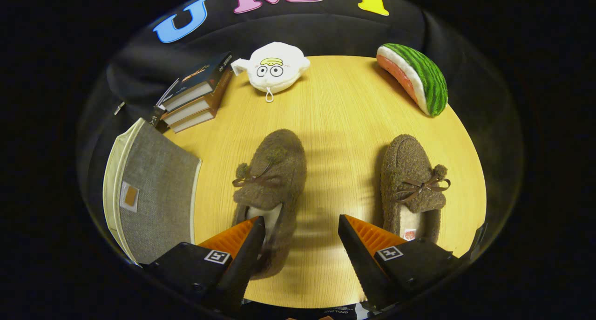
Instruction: Open the storage box then place both shoes into the box .Put the left shoe in first, then the right shoe, with the right side of both shoes facing outward in a uniform manner.
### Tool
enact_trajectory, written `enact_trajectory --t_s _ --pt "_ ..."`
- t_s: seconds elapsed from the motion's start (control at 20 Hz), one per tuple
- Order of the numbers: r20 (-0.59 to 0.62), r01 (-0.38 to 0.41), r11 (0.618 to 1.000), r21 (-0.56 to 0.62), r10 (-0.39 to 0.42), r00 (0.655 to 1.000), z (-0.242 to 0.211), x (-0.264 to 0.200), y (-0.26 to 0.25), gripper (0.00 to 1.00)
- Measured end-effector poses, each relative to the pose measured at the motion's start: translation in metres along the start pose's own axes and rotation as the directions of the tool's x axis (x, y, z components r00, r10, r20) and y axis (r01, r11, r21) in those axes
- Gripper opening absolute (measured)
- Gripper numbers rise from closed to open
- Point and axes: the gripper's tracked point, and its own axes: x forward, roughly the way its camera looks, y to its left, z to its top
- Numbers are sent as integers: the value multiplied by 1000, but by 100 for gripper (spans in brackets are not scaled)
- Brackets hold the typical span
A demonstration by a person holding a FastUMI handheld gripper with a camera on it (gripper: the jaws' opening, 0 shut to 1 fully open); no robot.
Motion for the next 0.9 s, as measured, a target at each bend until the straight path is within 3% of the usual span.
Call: enact_trajectory --t_s 0.2,0.25,0.4,0.55,0.65,0.9 --pt "-32 -14 998 65 16 999 5 20 5 91" --pt "-40 -13 997 74 16 999 4 22 6 76" --pt "-40 -3 998 59 5 999 3 30 9 57" --pt "-53 1 995 103 4 999 2 34 13 23" --pt "-51 7 995 101 -2 999 1 33 14 14" --pt "-60 -26 994 106 32 998 1 24 14 5"
